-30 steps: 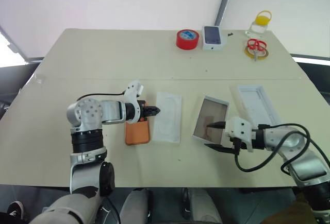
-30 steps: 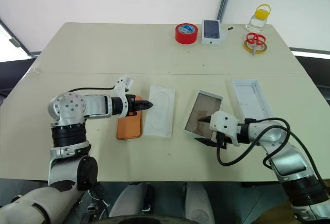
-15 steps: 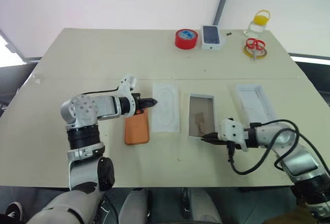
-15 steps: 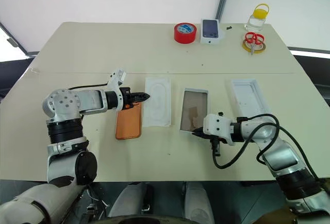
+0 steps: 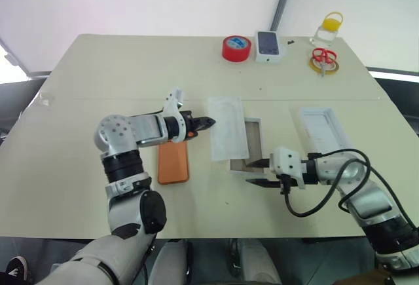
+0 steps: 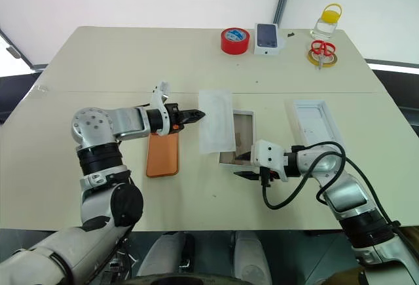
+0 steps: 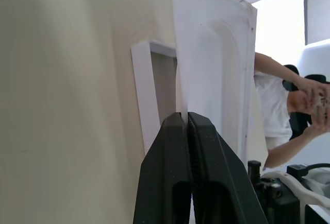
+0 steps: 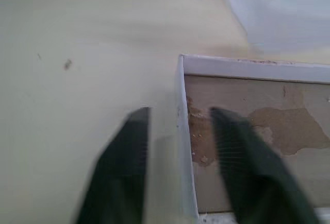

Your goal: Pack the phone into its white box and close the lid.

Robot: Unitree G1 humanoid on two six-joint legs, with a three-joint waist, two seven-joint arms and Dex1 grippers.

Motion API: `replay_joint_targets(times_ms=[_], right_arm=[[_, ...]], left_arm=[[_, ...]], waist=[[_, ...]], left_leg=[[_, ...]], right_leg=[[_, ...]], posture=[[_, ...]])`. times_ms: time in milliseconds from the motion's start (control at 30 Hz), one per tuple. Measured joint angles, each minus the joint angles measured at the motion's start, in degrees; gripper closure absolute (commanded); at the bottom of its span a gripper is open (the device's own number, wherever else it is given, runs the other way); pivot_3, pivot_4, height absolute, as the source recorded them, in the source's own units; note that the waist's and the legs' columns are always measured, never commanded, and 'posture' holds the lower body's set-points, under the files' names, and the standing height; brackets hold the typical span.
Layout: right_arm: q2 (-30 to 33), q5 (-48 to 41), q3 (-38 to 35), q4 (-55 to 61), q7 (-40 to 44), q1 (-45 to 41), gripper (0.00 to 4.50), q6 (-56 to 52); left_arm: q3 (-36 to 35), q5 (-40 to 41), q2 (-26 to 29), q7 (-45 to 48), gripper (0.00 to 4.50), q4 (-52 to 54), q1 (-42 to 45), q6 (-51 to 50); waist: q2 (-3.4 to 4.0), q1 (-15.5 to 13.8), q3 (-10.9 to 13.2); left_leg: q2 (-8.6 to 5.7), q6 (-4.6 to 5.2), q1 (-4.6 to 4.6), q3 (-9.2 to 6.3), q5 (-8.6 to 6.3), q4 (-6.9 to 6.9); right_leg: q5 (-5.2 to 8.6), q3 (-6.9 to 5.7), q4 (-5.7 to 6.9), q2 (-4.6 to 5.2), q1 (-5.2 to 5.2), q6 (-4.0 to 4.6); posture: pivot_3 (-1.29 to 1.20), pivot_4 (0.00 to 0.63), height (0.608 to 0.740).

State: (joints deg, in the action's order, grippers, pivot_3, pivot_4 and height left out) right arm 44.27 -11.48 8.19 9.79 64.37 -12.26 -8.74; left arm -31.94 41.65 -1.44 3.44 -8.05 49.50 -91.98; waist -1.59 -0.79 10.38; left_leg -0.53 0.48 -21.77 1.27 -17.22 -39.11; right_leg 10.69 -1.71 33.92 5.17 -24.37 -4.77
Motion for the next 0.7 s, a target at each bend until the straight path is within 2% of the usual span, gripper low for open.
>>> replay_joint_targets(times_ms=[167,233,300,500,700], right_arm=[[4.47,-2.28,-7.29,2.65,-0.97,4.60,1.10,-2.40],[8.53,-1.14,-10.32,1.95,-0.64,8.82,1.10,-0.17],[9.98,-0.50,-13.13,-0.33,-0.52,11.46,1.10,1.61],[7.51,-3.50,-17.83,-2.78,-2.81,8.65,1.10,1.80],[5.93,-4.84,-17.81,-2.70,-4.05,7.02,1.10,1.60]], left_arm=[[3.87,-1.07,-1.51,0.09,4.50,1.55,-0.59,0.11],[6.17,-1.40,-2.29,0.48,4.50,1.74,-1.71,1.00],[8.06,-2.41,-2.72,1.00,4.50,1.56,-3.39,2.76],[12.34,-4.86,-3.32,2.41,4.50,-1.90,-4.08,8.83],[13.50,-5.50,-3.48,3.67,4.50,-5.62,-3.36,12.94]], waist=[[0.00,-0.01,0.00],[0.00,-0.23,0.00],[-0.07,-0.04,0.04],[-0.06,0.10,0.06],[-0.06,-0.16,0.06]], left_leg=[[0.00,0.01,-0.05,0.01,0.00,0.00],[-0.03,0.02,-0.06,0.01,-0.01,0.00],[-0.02,0.02,-0.08,0.03,-0.01,0.00],[0.09,0.03,-0.05,0.03,-0.01,0.01],[0.00,0.04,-0.22,-0.01,-0.01,-0.05]], right_leg=[[0.05,0.00,-0.03,0.00,-0.04,0.08],[0.10,-0.01,-0.05,0.01,-0.03,0.16],[0.10,0.00,-0.07,0.01,-0.04,0.18],[0.09,0.01,-0.05,-0.11,-0.09,0.20],[0.08,-0.03,-0.15,-0.02,-0.09,0.19]], posture=[[0.00,0.150,0.739],[0.00,0.150,0.739],[0.00,0.150,0.739],[0.00,0.150,0.739],[0.00,0.150,0.739]])
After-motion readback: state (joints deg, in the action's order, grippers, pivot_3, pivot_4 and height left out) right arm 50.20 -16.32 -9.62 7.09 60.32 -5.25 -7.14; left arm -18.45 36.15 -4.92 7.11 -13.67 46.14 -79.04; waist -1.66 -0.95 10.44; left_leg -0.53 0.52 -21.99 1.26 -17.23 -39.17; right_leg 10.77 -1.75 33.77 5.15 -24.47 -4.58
